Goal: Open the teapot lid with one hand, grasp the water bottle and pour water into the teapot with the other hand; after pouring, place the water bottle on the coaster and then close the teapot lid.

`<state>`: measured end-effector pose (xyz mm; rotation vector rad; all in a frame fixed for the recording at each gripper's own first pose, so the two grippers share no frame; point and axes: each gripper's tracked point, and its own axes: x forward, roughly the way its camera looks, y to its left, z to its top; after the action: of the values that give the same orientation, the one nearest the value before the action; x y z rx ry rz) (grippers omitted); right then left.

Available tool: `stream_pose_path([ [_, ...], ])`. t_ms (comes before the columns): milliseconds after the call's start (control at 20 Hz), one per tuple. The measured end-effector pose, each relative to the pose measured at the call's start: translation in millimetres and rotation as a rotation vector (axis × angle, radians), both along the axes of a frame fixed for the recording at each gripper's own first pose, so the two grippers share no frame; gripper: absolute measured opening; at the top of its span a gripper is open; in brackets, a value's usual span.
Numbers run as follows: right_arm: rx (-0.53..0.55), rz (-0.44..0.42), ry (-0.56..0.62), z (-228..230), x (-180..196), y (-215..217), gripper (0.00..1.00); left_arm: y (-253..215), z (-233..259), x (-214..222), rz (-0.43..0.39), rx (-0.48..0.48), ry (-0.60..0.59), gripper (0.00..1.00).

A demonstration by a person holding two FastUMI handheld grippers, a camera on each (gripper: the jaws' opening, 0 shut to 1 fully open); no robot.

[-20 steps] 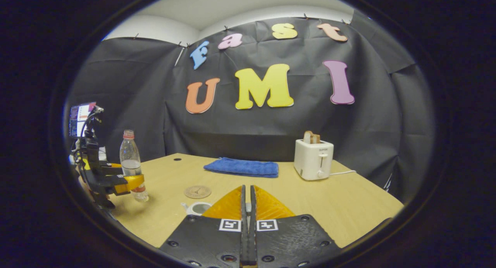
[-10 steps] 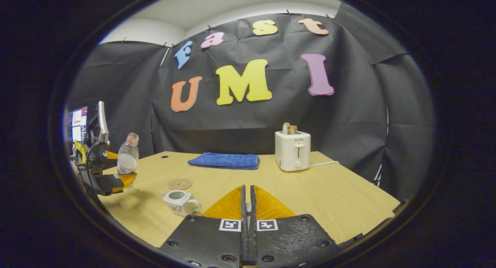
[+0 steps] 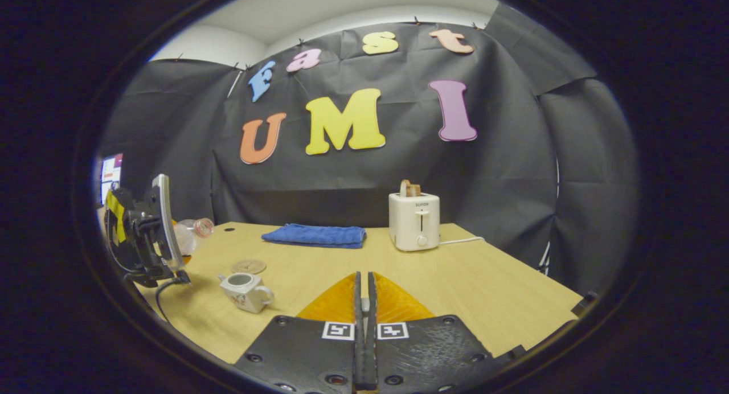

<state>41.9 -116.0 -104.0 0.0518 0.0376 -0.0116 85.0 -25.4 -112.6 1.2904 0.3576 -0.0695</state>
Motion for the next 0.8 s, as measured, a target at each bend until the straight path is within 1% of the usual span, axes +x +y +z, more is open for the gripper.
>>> stream_pose_path([
  [100,0.008,-0.006,-0.015,2.7,-3.1,-3.9,0.0,-4.2,-0.9,-0.9,-0.006,0.091,0.005,0.76],
  [300,0.032,0.009,-0.021,4.6,-5.3,-0.9,0.0,-8.9,-0.8,-2.2,0.015,0.188,0.038,0.77],
  [550,0.041,0.018,-0.024,6.2,-7.6,-0.3,0.0,-6.7,10.6,-3.9,0.036,0.37,0.035,0.77],
  [650,0.049,0.019,-0.02,5.5,-8.3,-0.4,0.0,-9.7,12.9,-4.8,0.015,0.445,0.037,0.76],
  [800,0.056,0.02,-0.017,5.3,-8.8,-1.3,0.0,-7.7,6.7,-9.2,-0.001,0.501,0.068,0.76],
])
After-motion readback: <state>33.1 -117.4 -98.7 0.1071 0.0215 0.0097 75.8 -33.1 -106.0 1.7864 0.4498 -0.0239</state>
